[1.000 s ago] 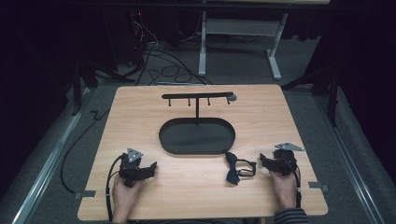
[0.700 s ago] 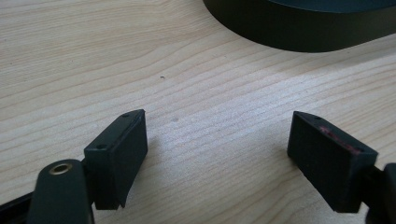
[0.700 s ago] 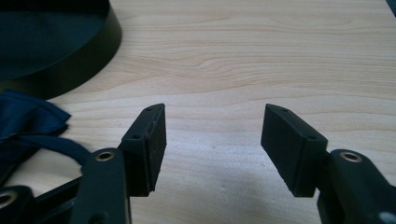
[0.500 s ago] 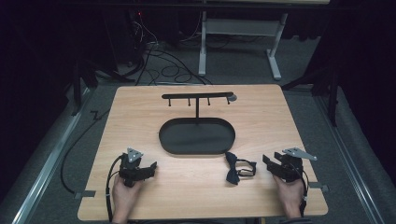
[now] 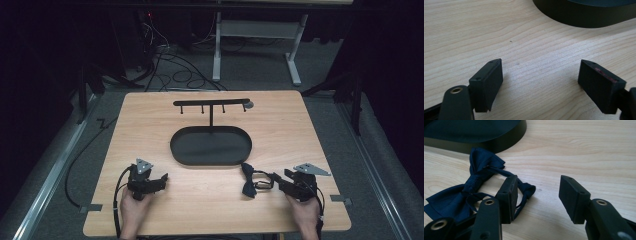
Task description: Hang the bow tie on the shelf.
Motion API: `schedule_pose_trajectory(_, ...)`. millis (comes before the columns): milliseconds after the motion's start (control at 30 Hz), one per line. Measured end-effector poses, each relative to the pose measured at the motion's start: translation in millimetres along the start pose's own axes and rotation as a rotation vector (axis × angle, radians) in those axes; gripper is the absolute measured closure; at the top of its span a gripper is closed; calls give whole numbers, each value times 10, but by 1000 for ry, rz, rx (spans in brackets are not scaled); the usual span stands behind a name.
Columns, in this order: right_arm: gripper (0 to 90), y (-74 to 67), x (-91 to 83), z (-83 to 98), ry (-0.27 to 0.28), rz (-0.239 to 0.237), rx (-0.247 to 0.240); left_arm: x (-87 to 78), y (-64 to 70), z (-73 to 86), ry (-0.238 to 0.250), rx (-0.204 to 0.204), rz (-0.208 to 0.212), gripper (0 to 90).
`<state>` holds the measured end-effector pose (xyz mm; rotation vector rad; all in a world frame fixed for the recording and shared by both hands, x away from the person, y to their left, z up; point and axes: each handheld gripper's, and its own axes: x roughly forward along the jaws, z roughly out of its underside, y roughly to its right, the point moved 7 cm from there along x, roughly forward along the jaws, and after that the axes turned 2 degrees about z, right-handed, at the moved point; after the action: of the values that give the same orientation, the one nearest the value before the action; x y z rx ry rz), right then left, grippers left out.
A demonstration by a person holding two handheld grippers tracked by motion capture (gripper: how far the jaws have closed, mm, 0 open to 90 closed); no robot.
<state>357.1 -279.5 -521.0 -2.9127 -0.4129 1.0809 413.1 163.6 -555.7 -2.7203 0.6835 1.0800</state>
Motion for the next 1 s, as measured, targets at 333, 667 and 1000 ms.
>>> schedule_pose_trajectory(333, 559, -64, 133, 67, -40, -11, -9, 0, 0, 0, 0, 0, 0, 206)
schedule_pose_trajectory(667, 787, -95, 198, 142, -87, -37, -28, 0, 0, 0, 0, 0, 0, 205)
schedule_pose_trajectory(1000, 857, -139, 133, 74, -37, -24, -83, 0, 0, 0, 0, 0, 0, 205)
